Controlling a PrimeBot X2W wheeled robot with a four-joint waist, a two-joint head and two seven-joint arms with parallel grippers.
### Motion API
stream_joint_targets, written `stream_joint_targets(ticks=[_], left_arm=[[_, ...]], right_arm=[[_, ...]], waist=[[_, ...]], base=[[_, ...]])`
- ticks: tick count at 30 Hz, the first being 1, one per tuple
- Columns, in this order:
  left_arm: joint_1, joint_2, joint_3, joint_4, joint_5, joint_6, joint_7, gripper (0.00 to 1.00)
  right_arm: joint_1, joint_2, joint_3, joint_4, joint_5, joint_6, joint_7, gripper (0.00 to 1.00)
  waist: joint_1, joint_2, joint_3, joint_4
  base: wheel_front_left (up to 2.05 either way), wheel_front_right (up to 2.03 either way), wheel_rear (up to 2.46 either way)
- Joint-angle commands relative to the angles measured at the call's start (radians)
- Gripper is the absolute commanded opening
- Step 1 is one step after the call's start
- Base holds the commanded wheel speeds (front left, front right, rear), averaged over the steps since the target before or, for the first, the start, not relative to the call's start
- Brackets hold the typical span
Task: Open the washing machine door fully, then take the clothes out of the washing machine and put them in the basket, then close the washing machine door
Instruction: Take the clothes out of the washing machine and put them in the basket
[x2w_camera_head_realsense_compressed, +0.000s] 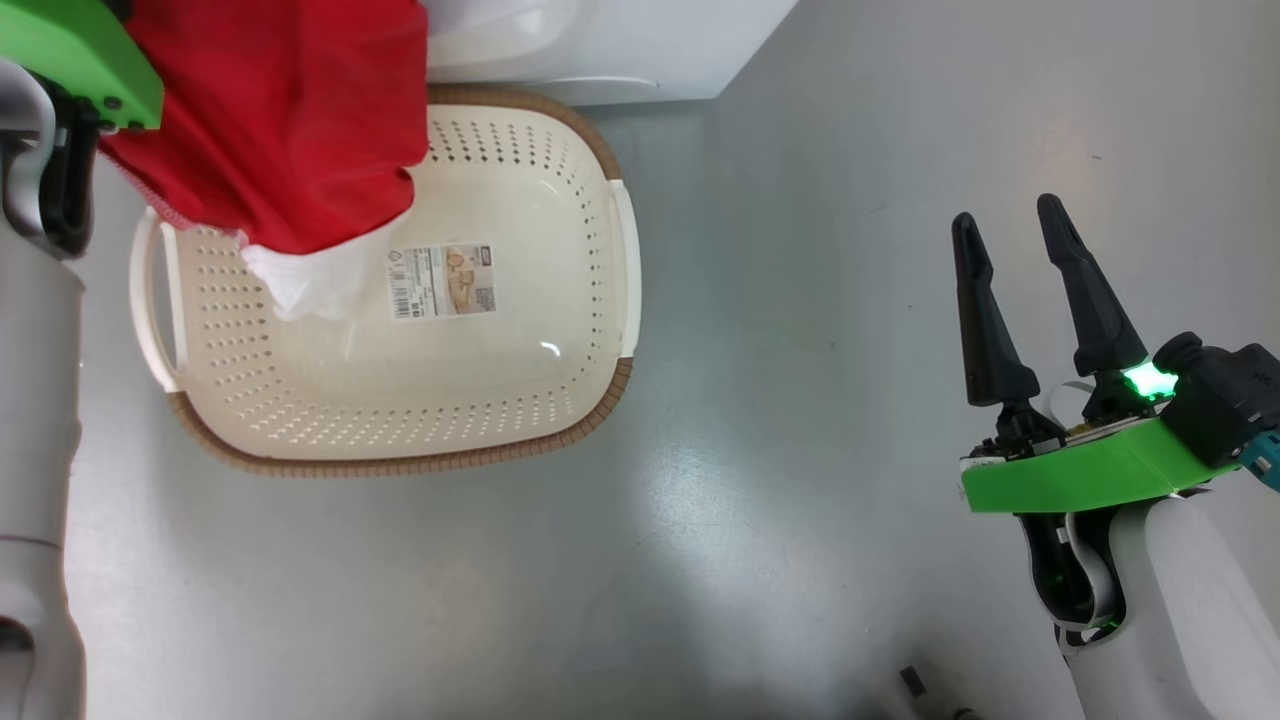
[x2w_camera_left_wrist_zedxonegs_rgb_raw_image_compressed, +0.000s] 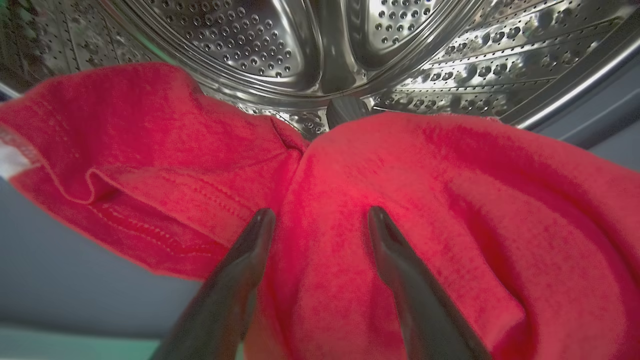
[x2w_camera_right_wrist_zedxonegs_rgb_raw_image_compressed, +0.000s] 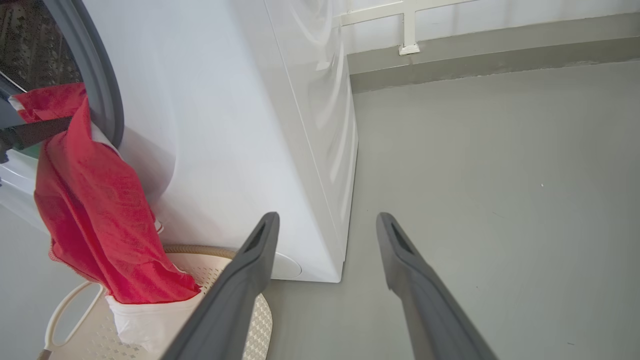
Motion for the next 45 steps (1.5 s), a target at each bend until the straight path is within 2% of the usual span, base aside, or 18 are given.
stream_joint_targets(ticks=[1, 5, 10, 13, 14, 15, 17, 18, 25, 31, 37, 42, 45], left_arm=[[-0.029, 0.052, -0.005, 0.015, -0.032, -0.005, 0.012, 1.00], [-0.049, 0.047, -0.045, 0.046, -0.068, -0.005, 0.021, 1.00], [-0.054, 0.037, -0.148, 0.041, -0.150, -0.005, 0.025, 0.98], [-0.053, 0.049, -0.197, 0.040, -0.194, -0.005, 0.022, 0.75], [-0.054, 0.055, -0.211, 0.043, -0.204, -0.005, 0.021, 0.64], [-0.054, 0.061, -0.224, 0.046, -0.214, -0.005, 0.020, 0.44], [-0.058, 0.072, -0.249, 0.053, -0.232, -0.005, 0.014, 0.22], [-0.061, 0.076, -0.259, 0.056, -0.239, -0.005, 0.009, 0.01], [-0.067, 0.087, -0.314, 0.071, -0.280, -0.005, -0.058, 0.00], [-0.010, 0.090, -0.320, 0.032, -0.305, -0.005, -0.109, 0.00], [0.143, 0.092, -0.227, -0.176, -0.276, -0.005, -0.112, 0.00], [0.330, 0.062, -0.150, -0.348, -0.231, -0.005, -0.112, 0.00], [0.432, 0.043, -0.144, -0.413, -0.204, -0.005, -0.112, 0.00]], right_arm=[[0.006, 0.002, 0.027, -0.024, 0.008, 0.007, -0.006, 1.00], [0.005, 0.002, 0.026, -0.026, 0.011, 0.007, -0.006, 1.00], [0.004, 0.002, 0.021, -0.027, 0.013, 0.007, -0.006, 1.00], [0.001, 0.002, 0.023, -0.027, 0.013, 0.007, -0.006, 1.00], [0.001, 0.002, 0.024, -0.027, 0.013, 0.007, -0.006, 1.00], [0.000, 0.002, 0.025, -0.027, 0.014, 0.007, -0.006, 1.00], [0.000, 0.002, 0.027, -0.028, 0.014, 0.007, -0.006, 1.00], [0.001, 0.002, 0.026, -0.029, 0.014, 0.007, -0.006, 1.00], [0.006, 0.002, 0.022, -0.028, 0.011, 0.007, -0.006, 1.00], [0.014, 0.002, 0.015, -0.026, 0.008, 0.007, -0.006, 1.00], [0.023, 0.002, 0.010, -0.028, 0.002, 0.007, -0.006, 1.00], [0.024, 0.002, 0.010, -0.028, -0.001, 0.007, -0.006, 1.00], [0.024, 0.002, 0.010, -0.028, -0.002, 0.007, -0.006, 1.00]], waist=[[0.0000, 0.0000, 0.005, -0.007], [0.0000, 0.0000, 0.010, -0.010], [0.0000, 0.0000, 0.016, -0.008], [0.0000, 0.0000, 0.018, -0.008], [0.0000, 0.0000, 0.017, -0.009], [0.0000, 0.0000, 0.017, -0.010], [0.0000, 0.0000, 0.017, -0.011], [0.0000, 0.0000, 0.017, -0.011], [0.0000, 0.0000, 0.013, -0.004], [0.0000, 0.0000, -0.001, 0.006], [0.0000, 0.0000, -0.009, 0.020], [0.0000, 0.0000, -0.013, 0.025], [0.0000, 0.0000, -0.012, 0.027]], base=[[0.00, 0.00, 0.00], [0.00, 0.00, 0.00], [0.00, 0.00, 0.00], [0.00, 0.00, 0.00], [0.00, 0.00, 0.00], [0.00, 0.00, 0.00], [0.00, 0.00, 0.00], [0.00, 0.00, 0.00], [0.00, 0.00, 0.00], [0.00, 0.00, 0.00], [0.00, 0.00, 0.00], [0.00, 0.00, 0.00], [0.00, 0.00, 0.00]])
